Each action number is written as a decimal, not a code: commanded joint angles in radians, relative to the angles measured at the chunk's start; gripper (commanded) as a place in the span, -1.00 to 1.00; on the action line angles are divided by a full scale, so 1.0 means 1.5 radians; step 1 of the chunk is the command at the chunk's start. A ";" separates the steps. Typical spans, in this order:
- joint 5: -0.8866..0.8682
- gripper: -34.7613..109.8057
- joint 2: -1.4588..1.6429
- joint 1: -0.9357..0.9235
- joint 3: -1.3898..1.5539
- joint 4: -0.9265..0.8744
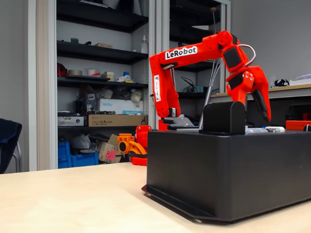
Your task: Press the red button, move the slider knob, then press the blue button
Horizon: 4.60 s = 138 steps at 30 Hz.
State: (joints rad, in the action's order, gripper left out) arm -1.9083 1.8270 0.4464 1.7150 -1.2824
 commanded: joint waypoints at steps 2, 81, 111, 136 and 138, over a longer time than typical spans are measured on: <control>0.006 0.04 0.011 -0.008 0.009 0.003; 0.036 0.07 0.013 0.000 0.102 0.076; 0.136 0.38 0.000 -0.016 0.008 0.045; 0.143 0.36 0.056 -0.021 0.098 0.062; 0.143 0.36 0.056 -0.021 0.103 0.069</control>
State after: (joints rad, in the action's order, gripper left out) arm -1.6950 1.8761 0.4065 1.8500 -1.1781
